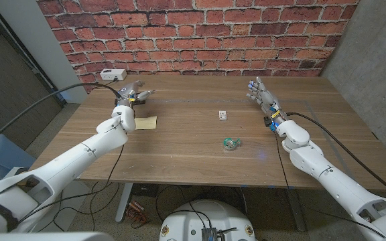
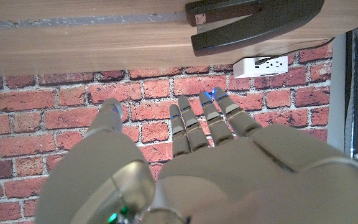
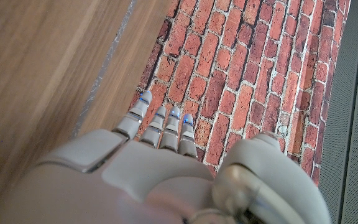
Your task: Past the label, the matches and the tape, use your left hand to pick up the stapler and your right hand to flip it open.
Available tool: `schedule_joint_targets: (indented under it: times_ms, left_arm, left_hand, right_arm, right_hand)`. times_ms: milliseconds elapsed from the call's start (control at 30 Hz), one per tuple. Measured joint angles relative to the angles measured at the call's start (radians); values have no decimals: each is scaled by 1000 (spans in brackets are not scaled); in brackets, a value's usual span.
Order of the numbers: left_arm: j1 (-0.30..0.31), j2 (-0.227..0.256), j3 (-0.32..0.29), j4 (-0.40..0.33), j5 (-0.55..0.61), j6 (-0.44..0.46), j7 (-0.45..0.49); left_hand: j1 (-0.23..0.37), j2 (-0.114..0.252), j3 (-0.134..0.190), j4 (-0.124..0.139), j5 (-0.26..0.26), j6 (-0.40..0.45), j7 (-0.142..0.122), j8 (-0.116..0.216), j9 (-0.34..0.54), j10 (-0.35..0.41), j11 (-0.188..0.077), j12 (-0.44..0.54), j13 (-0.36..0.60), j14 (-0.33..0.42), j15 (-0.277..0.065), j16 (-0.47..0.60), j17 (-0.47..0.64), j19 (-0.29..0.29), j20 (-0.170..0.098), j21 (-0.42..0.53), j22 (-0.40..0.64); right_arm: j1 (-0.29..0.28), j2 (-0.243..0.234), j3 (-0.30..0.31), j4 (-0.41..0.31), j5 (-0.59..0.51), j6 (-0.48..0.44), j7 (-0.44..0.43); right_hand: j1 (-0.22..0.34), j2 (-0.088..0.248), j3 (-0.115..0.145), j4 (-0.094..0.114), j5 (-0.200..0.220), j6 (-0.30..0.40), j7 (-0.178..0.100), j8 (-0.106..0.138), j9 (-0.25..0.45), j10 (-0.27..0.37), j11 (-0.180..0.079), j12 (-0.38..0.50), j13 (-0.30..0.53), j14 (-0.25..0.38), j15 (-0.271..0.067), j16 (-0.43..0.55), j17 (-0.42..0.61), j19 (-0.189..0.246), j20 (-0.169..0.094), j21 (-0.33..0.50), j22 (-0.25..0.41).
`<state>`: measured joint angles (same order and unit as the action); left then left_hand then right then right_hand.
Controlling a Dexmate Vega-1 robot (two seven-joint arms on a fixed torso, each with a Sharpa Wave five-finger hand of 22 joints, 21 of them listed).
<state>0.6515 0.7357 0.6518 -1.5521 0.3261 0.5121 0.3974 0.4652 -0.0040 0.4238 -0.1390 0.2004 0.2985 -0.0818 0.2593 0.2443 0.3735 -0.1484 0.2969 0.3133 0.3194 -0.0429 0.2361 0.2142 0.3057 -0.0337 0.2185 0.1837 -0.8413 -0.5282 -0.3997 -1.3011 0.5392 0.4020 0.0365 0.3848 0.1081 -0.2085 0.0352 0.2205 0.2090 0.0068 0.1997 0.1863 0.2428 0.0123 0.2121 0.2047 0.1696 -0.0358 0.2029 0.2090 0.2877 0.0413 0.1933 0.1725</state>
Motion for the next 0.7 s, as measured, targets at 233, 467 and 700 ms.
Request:
schedule_joint_targets:
  times_ms: [233, 467, 700]
  left_arm:
    - [-29, 8, 32, -2, 38, 42, -39]
    - [-50, 27, 52, 0, 64, 49, -75]
    - [-65, 32, 66, 11, 93, 59, -91]
  left_hand:
    - [45, 21, 13, -13, 0, 22, 0, 11, 5, 0, 0, 0, 5, 0, 0, 0, 0, -4, 4, 0, 0]
    - [91, 36, 21, -23, -5, 43, 0, 19, 9, 21, -1, 14, 10, 10, 2, 2, 0, 1, 7, -5, 0]
    - [117, 22, 17, -33, -4, 55, -5, 26, 14, 30, -9, 16, 14, 30, 1, 11, 0, 28, -7, 5, -2]
  right_arm:
    - [0, -5, 3, -2, 2, -6, -2]
    - [-2, -14, 6, -18, 2, -22, -10]
    - [-4, -21, 8, -36, 2, -38, -16]
  right_hand:
    - [0, 0, 0, 0, 0, 0, 0, 0, 0, 0, 0, 0, 0, 0, 0, 0, -5, 5, 5, 0, 0]
    - [5, 5, 0, 0, 0, 4, -4, 0, 0, 0, 0, 0, 0, 0, 0, 0, -5, 5, 5, 0, 0]
    - [5, 5, 0, 0, 0, 3, -3, 0, 0, 0, 0, 0, 0, 0, 0, 0, -5, 5, 5, 0, 0]
